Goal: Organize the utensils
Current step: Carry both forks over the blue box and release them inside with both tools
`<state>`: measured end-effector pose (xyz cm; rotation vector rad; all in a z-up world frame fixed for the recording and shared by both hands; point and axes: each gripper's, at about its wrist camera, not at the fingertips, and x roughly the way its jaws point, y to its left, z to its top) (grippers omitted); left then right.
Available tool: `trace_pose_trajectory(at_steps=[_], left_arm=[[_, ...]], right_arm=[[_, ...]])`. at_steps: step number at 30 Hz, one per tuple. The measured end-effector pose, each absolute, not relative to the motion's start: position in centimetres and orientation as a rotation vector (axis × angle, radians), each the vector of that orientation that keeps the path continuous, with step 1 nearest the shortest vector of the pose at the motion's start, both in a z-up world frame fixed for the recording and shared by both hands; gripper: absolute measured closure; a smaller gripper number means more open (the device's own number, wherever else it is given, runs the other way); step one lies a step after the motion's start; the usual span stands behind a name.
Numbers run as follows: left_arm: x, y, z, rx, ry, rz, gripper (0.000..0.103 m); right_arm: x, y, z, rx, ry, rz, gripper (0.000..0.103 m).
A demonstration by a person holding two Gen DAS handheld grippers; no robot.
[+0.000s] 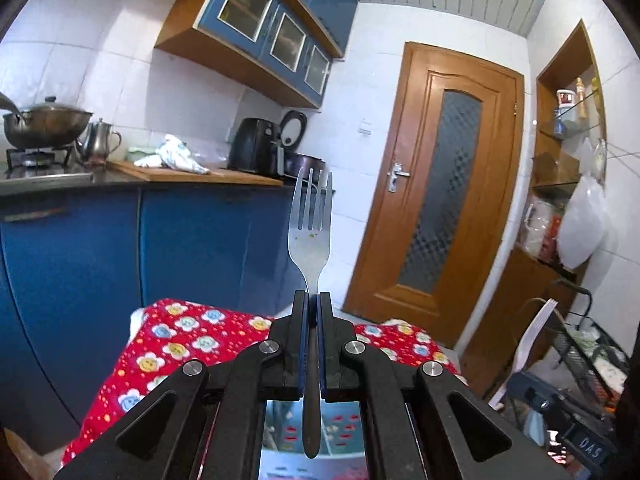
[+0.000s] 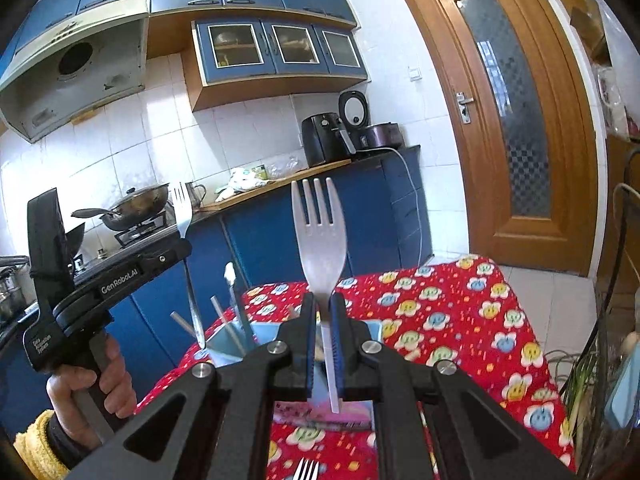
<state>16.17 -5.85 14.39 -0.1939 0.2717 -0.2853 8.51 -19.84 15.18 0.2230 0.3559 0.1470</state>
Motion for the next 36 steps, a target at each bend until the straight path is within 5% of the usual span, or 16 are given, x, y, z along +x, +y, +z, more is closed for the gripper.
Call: trace_pose_trajectory(at_steps=[18,24,36], left_arm=[[18.7,-5.9,10.0,-0.201,0.327,-0.244,0.099],[18.3,-5.9,10.3,-0.2,0.342,-0.261,0.083],[16.0,-6.0,11.6,-0.186,0.359,-0.302,0.081]], right_arm=[[13.4,-19.6,11.8,0.159,0.431,0.085,0.094],[13.3,-19.6,11.5,0.171,0.435,0.083,0.085],[11.0,-19.3,13.1,0.191,0.409,0.1,0.084]])
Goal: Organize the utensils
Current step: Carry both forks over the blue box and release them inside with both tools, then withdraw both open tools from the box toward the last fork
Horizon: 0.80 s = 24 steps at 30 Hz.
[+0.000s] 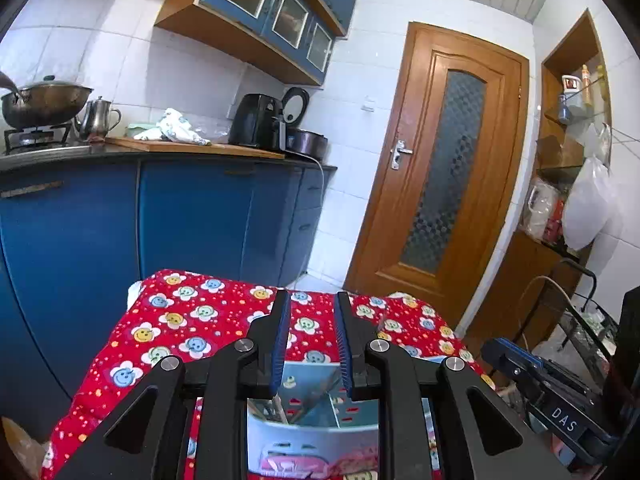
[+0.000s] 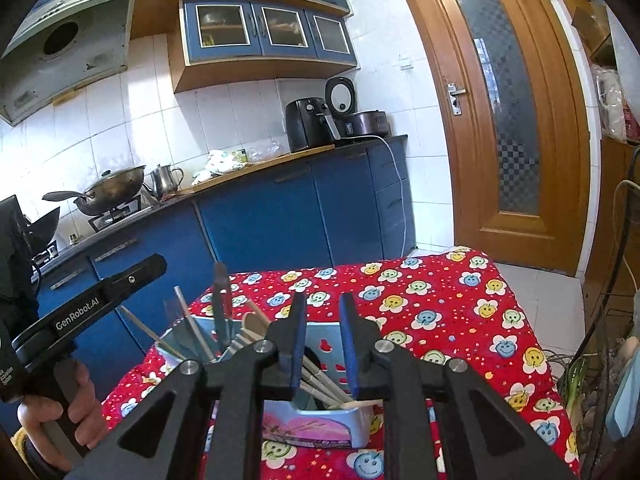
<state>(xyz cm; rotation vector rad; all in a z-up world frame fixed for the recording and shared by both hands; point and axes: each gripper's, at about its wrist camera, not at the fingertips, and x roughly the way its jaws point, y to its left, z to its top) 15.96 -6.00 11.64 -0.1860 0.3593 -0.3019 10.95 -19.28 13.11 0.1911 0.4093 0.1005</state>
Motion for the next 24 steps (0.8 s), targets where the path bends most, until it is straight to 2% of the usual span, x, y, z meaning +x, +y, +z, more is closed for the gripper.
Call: trace_pose_trajectory(at_steps=[16,24], left_arm=[[10.5,-4.4,11.6,-0.085,0.488,-0.293,0.079],[8.4,-3.1,10.3,-0.065,0.573,-0.266,0.052]], right_arm=[[6.0,-18.2,12.9,0.246,0.532,0.111,0.079],[4.4,-17.8,11.4,0.253,0.637,0.122,0.076]])
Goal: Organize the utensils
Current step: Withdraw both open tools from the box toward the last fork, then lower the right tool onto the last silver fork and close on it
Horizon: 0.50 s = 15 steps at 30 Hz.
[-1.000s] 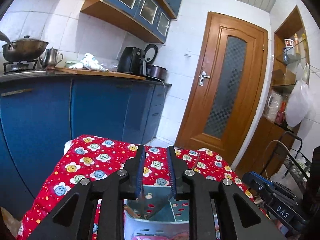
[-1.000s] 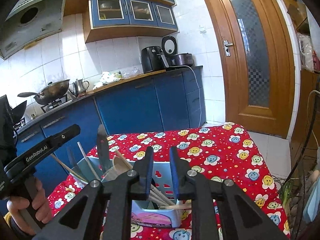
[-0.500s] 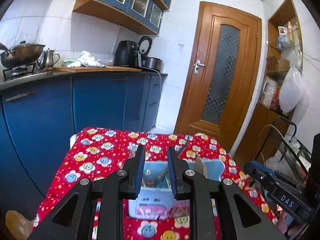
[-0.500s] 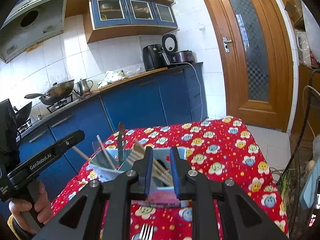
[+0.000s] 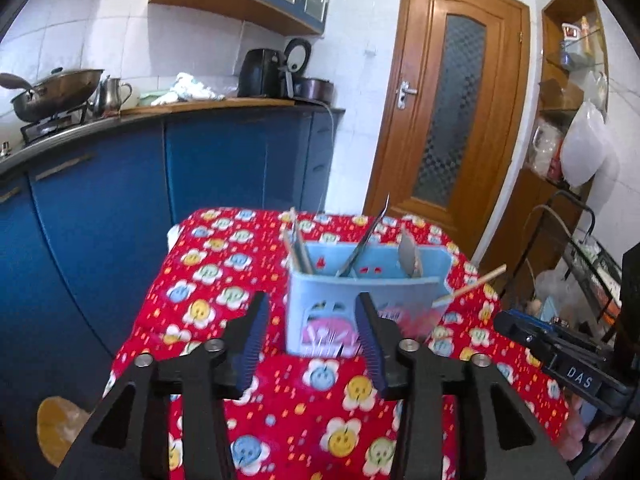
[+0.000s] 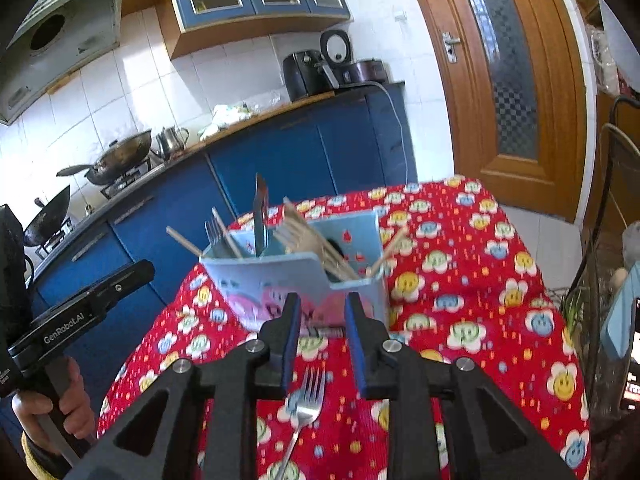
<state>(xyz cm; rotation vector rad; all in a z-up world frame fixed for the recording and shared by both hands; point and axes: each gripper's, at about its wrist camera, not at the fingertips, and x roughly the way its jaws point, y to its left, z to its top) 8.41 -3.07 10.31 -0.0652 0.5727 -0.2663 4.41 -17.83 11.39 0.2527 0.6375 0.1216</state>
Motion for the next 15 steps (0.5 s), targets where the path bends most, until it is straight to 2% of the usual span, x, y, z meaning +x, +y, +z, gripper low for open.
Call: trace_pose_trajectory(at_steps=[6,15], left_arm=[[7.5,-2.4,8.5,-0.034,0.649,-0.239,0.045],[7.2,-0.6,6.1,-0.037,0.727,-0.199,0.045]], right_arm=[[4.0,-17.2,9.8,0.24,0.74,0.135,0.073],[4.7,-15.5,6.6,0.225,0.951,0.177,0.073]])
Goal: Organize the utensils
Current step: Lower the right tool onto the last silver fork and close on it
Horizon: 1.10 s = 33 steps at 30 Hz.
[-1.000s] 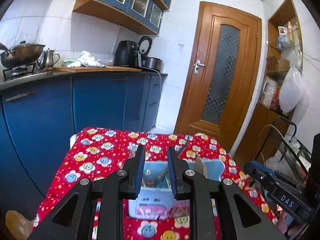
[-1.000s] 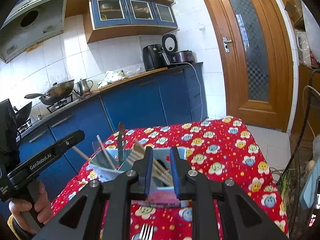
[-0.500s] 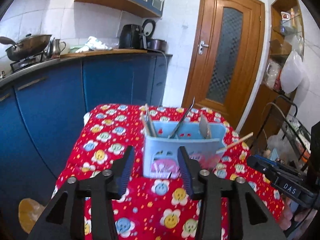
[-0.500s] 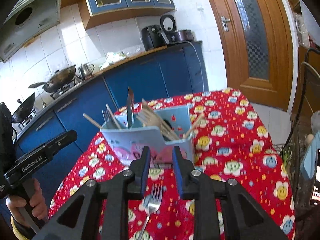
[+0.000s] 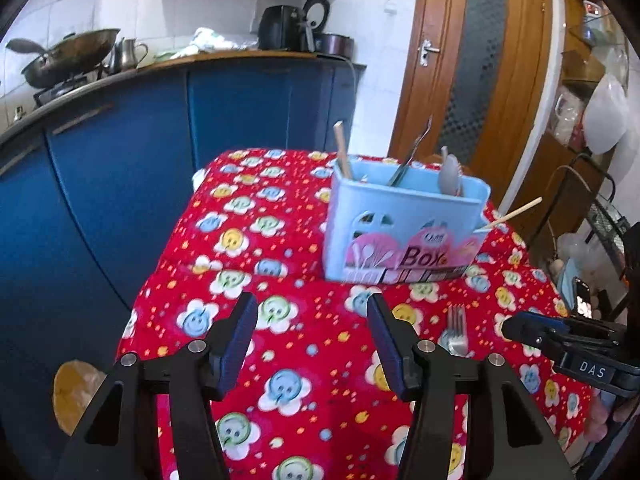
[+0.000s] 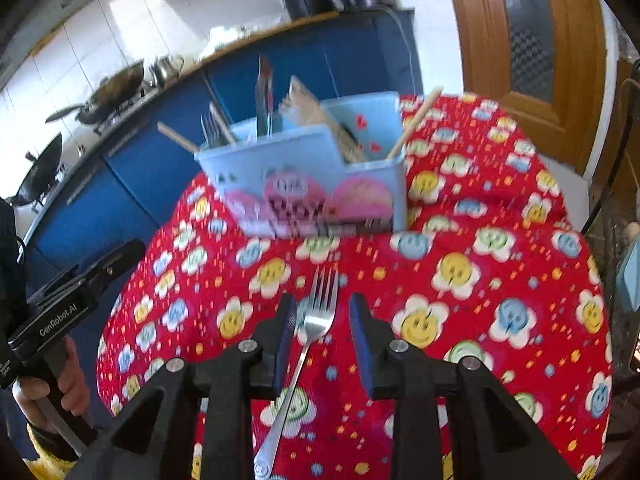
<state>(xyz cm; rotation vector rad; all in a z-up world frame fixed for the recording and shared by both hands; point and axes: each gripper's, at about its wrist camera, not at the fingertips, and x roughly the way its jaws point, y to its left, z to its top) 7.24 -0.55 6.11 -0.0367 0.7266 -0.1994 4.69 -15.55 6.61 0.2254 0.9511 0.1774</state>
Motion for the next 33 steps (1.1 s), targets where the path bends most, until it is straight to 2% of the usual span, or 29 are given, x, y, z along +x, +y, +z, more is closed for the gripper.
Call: trace_pose_trajectory(at_steps=[9,16,26,30,33], left_arm=[[7.0,1.4,4.4,-0.062,0.769,-0.171,0.045],[6.9,2.4,3.6,-0.091,0.78,-0.168,0.045],[6.9,3.0,2.8,-0.131,0.784,-0.186,0.045],[7.1,2.9,2.3,-0.142,0.794,-0.193,0.045],[7.1,2.7,2.2,-0.146,0.8,-0.196,0.045]], right_arm=[[5.4,-13.7,4.0,0.239,1.121,0.211,0.073],[6.3,-12.5,3.1,0.213,1.215,0.188,0.082],[8.2,-11.1,2.8,0.144,1.302,0.14,0.084],[8.4,-11.0,2.7,0.132,1.298,0.114,0.093],[8.3,-11.7,2.7,0.169,1.278,0.121,0.095]])
